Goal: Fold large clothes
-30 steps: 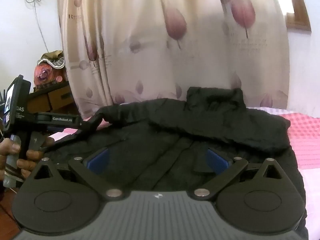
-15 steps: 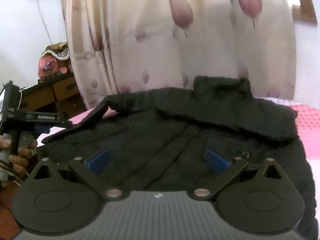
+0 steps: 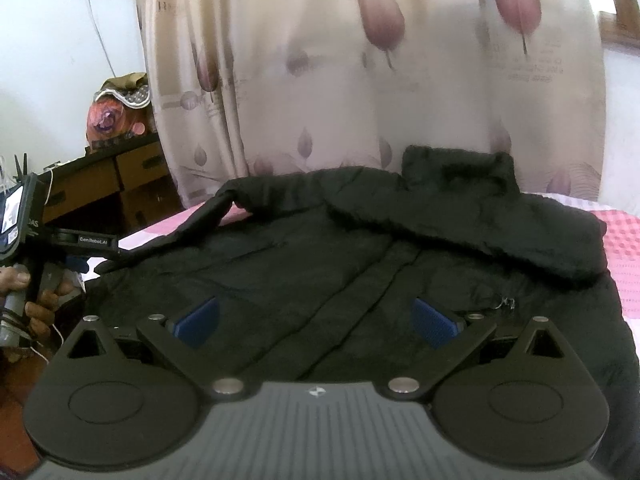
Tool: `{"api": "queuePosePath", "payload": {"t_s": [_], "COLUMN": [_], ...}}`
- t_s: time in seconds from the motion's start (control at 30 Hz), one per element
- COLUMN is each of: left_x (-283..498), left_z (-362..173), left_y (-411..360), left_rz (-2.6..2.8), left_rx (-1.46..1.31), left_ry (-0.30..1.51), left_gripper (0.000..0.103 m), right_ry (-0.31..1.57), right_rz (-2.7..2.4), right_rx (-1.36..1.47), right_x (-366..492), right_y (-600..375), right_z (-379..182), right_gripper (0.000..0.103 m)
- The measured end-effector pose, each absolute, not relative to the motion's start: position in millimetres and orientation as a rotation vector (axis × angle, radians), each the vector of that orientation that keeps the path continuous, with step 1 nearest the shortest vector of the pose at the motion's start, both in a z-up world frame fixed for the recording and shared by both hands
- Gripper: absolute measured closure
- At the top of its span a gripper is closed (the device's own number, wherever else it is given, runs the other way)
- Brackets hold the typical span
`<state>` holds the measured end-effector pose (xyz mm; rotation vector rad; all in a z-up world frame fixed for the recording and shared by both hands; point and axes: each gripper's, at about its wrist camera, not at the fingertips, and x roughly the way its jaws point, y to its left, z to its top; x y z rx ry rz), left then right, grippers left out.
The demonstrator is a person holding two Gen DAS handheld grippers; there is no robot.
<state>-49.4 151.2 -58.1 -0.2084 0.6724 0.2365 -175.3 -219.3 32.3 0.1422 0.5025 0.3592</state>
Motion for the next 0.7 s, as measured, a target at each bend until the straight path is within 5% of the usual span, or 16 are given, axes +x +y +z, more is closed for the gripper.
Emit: {"api": "queuePosePath", "payload": {"t_s": [0.13, 0.27, 0.37, 0.57, 0.7], "left_x": [-47.6, -44.3, -42.7, -34.7, -24.1], "left_z": [-56.3, -59.3, -61.1, -59.9, -60.2], "left_y": [161.4, 176.1, 188.6, 192.3, 199.3], "left_rz": [0.214, 0.153, 0.125, 0.142, 0.166], "left_rx": [-0.263, -0.324, -0.392, -0.366, -0.353], "left_ry": [0.683, 0.703, 0.702, 0.688, 0.67], "left_gripper": [0.009, 0.03, 0.032, 0.066, 0.07], "right_ry": [0.507, 0.516, 0.522, 0.541, 0.553], "right_rz": [0.362, 0.362, 0.361, 0.36, 0.36], "right_rx": [0.137, 0.133, 0.139, 0.145, 0.147], "right_x": [-177.3, -177.9, -177.8, -176.6, -175.3], "right_y": [-216.1, -215.5, -215.5, -213.5, -212.2], "right_z": [31.9, 31.7, 30.4, 27.3, 24.6], "right_gripper": [0.0, 0.0, 0.0, 0.0, 0.0]}}
